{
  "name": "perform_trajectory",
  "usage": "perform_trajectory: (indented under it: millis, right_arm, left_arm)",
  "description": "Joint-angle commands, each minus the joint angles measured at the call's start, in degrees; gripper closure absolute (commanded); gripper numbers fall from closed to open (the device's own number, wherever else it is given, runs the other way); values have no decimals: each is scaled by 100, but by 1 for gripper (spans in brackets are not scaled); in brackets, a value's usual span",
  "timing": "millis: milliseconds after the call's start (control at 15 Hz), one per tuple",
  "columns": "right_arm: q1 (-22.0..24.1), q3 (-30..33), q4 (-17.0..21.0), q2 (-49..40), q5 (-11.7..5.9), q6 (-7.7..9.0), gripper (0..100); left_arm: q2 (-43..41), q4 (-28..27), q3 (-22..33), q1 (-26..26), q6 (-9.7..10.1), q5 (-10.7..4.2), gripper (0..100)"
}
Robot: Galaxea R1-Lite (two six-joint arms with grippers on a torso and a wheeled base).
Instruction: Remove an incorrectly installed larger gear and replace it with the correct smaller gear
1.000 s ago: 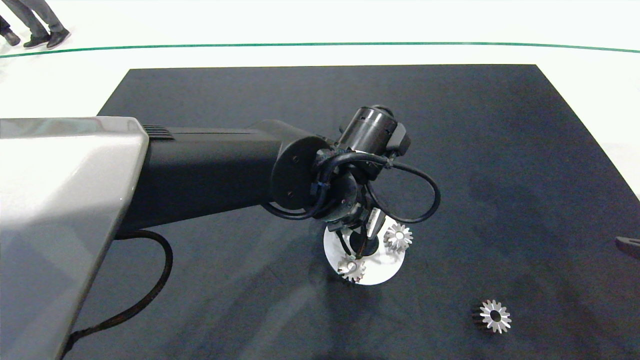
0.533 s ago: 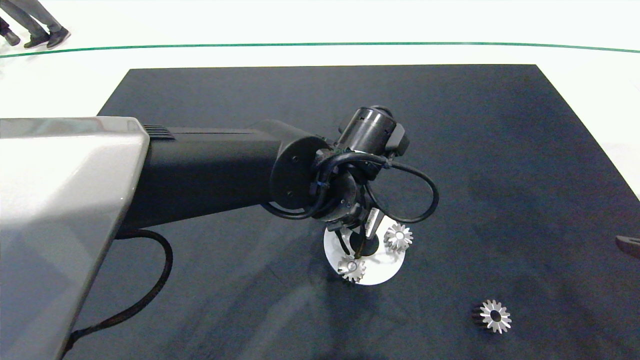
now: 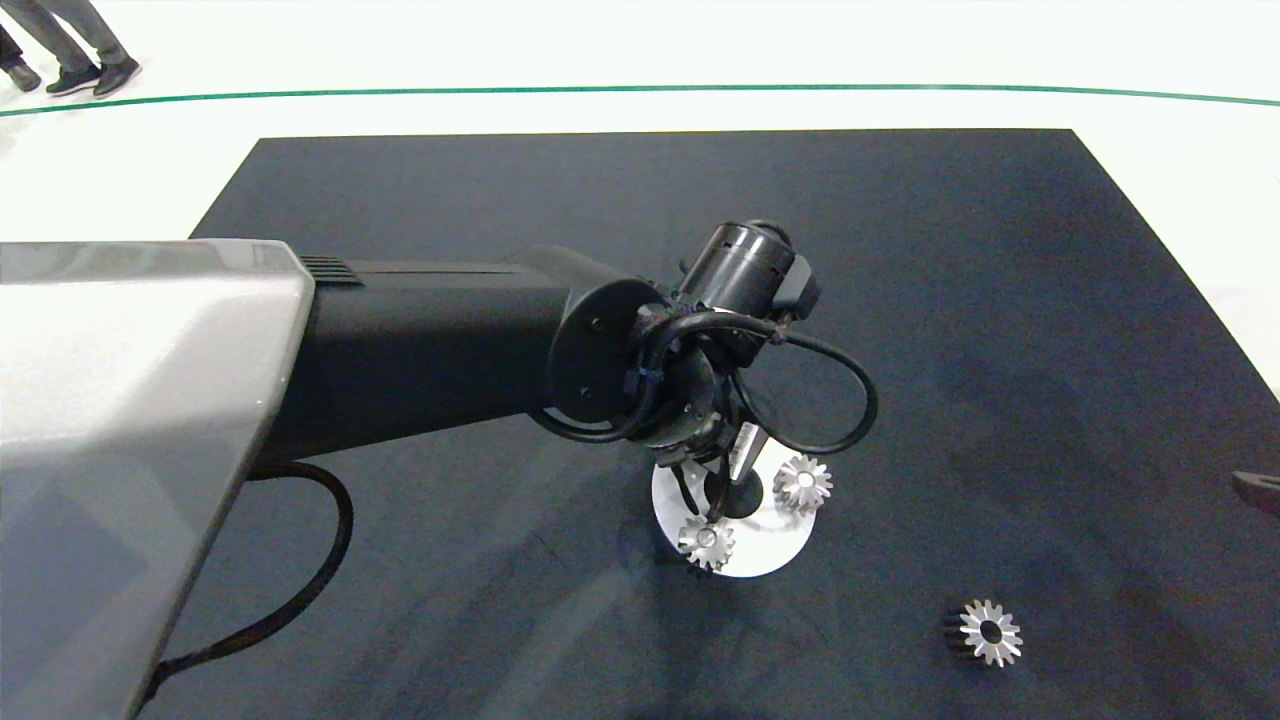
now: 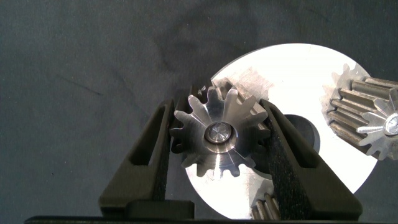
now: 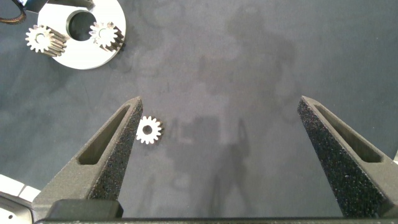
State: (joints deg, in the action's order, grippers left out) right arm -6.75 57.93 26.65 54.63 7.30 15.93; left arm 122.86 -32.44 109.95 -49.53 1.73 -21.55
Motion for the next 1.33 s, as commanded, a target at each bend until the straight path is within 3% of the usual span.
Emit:
perform_trajectory:
  millis: [67, 1067, 1333]
  right_arm:
    - [-1, -1, 16, -5, 8, 15, 0]
    - [-1, -1, 7, -22, 8, 6, 0]
    - [-1, -10, 16, -31, 8, 6, 0]
  left_arm:
    - [10, -26, 0, -4, 3, -24, 59]
    - [-315, -157, 9, -57, -41, -33, 89]
    - [-658, -588, 0, -39, -32, -33, 98]
